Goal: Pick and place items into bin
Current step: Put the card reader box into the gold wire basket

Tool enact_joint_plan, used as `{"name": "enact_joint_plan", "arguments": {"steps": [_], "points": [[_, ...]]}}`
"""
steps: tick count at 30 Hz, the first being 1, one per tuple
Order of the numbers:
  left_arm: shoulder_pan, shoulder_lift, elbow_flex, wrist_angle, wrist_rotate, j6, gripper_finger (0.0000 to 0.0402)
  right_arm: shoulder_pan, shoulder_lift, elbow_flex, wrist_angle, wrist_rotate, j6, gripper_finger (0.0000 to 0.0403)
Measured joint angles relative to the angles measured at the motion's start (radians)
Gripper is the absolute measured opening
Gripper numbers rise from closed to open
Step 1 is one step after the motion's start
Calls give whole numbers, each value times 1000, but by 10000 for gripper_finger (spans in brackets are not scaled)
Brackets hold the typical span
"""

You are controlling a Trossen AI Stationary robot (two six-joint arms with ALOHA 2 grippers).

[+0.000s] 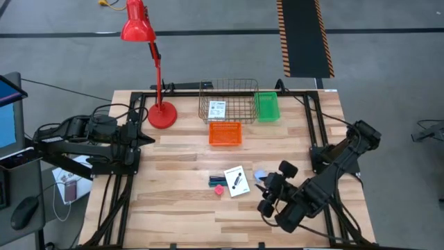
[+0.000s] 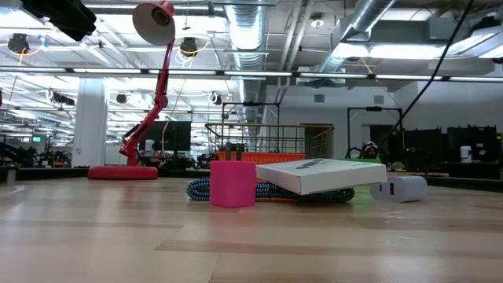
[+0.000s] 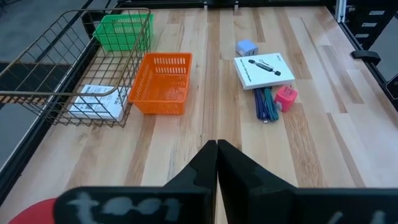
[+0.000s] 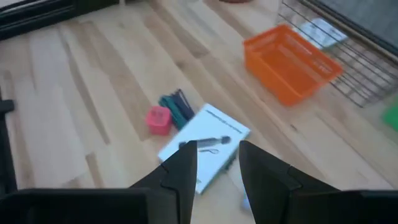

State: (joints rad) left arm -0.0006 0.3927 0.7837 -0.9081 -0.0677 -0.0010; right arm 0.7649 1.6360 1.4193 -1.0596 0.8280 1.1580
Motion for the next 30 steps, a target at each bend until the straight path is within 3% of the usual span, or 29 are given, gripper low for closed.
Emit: {"name": "enact_joint_plan", "arguments": {"steps": [11, 16, 22, 30], "points": [[0, 0, 0, 0, 0, -3, 0, -66, 7, 0, 19, -227, 95, 113], [0, 0, 0, 0, 0, 2, 0, -24, 7, 0, 22, -189, 265, 113], [0, 0, 0, 0, 0, 2, 0, 45, 73, 0, 31, -64, 614, 113], [0, 0, 0, 0, 0, 2, 0, 97, 266, 0, 160, -79, 960, 113]]}}
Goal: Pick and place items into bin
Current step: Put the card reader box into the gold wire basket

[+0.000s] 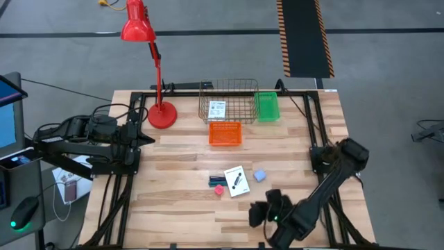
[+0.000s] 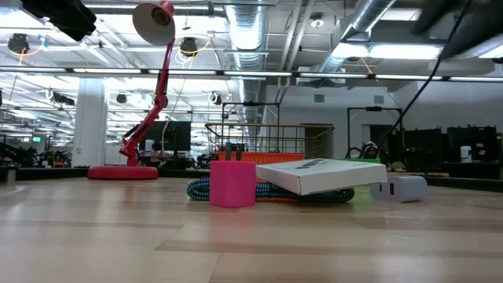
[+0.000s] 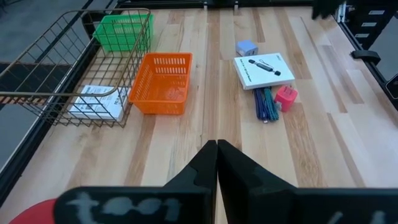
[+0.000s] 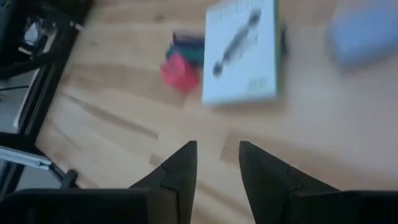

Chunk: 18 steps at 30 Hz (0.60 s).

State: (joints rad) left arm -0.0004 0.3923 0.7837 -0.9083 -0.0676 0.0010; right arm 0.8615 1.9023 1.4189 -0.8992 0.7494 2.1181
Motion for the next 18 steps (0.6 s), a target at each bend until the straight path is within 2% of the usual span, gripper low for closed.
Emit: {"name": "enact_joint_plan", "arguments": {"steps": [7, 12, 18], "points": [[0, 0, 0, 0, 0, -4, 0, 20, 113, -1, 229, 9, 21, 113], [0, 0, 0, 0, 0, -4, 0, 12, 150, 0, 259, 16, 20, 117], [0, 0, 0, 0, 0, 1, 0, -7, 148, 0, 182, 16, 3, 158]]}}
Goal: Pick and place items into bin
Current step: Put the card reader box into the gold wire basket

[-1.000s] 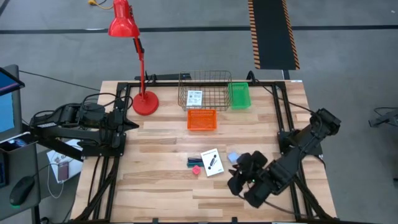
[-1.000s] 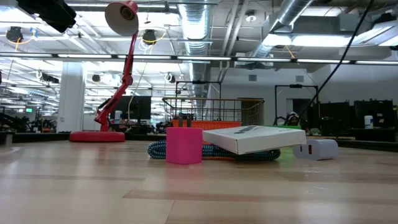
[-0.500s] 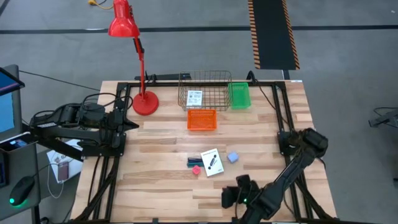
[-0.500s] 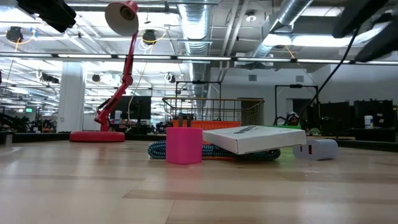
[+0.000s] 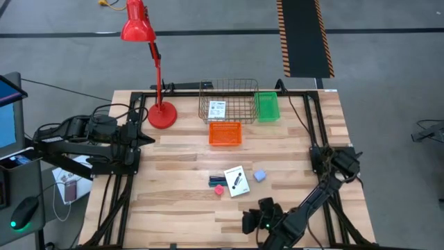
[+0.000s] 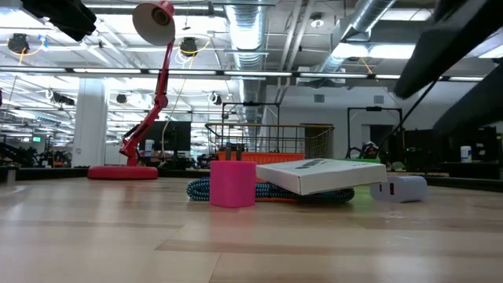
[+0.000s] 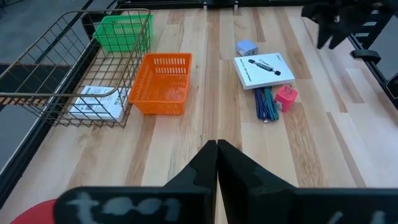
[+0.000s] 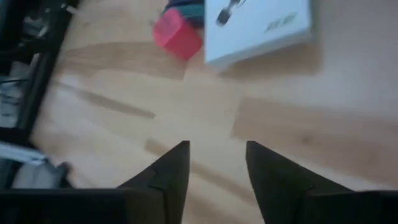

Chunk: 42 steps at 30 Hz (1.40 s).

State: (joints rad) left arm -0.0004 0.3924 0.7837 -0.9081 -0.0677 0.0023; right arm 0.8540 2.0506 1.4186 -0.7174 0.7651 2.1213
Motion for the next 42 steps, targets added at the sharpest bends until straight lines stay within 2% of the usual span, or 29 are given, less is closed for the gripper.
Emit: {"name": "enact_joint_plan", "arguments": {"steps": [8, 21, 29, 37, 39, 42], "points": [[0, 0, 0, 0, 0, 0, 0, -22, 0, 0, -123, -51, 1, 212], [0, 0, 0, 0, 0, -7, 0, -61, 0, 0, -79, -53, -12, 216], [0, 0, 0, 0, 0, -5, 0, -37, -1, 0, -93, -73, -397, 196], [0, 0, 0, 0, 0, -8, 0, -38, -1, 0, -59, -241, -952, 193], [0, 0, 0, 0, 0, -2, 0, -38, -1, 0, -63, -276, -1037, 193], [0, 0, 0, 0, 0, -3, 0, -38, -1, 0, -64, -285, -1027, 187]]}}
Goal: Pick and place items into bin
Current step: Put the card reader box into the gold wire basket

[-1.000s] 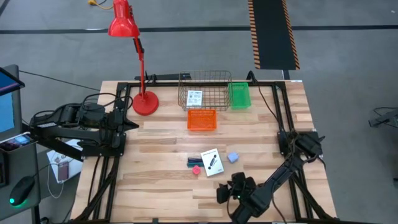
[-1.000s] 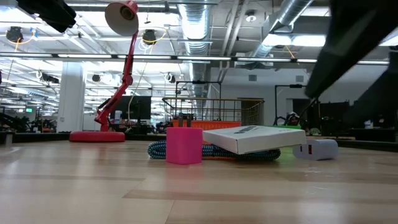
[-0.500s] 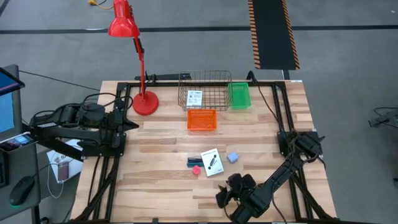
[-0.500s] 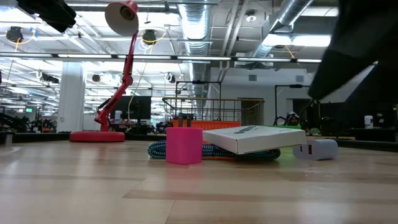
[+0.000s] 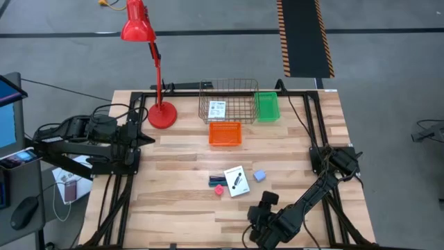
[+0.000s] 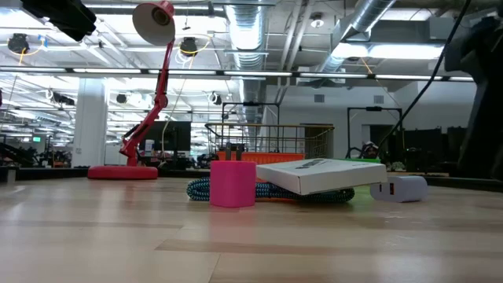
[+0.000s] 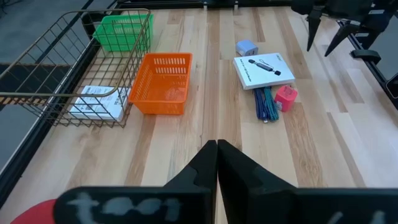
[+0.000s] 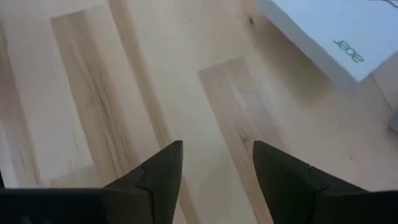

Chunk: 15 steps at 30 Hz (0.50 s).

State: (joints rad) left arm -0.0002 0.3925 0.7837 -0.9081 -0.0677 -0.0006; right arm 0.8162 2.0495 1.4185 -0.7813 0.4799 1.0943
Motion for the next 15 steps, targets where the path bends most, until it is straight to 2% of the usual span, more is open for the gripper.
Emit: {"name": "enact_joint_plan", "arguments": {"steps": [2, 4, 8, 12, 15], "points": [[0, 0, 0, 0, 0, -6, 0, 1, 0, 0, 0, 2, 83, 179], [0, 0, 0, 0, 0, -2, 0, 21, 0, 0, 9, 53, 140, 169], [0, 0, 0, 0, 0, 2, 0, 107, 0, 0, 26, 317, 198, 149], [0, 0, 0, 0, 0, -4, 0, 187, -47, 0, -104, 479, 265, 120], [0, 0, 0, 0, 0, 0, 0, 232, -103, 1, -251, 538, 285, 96]]}}
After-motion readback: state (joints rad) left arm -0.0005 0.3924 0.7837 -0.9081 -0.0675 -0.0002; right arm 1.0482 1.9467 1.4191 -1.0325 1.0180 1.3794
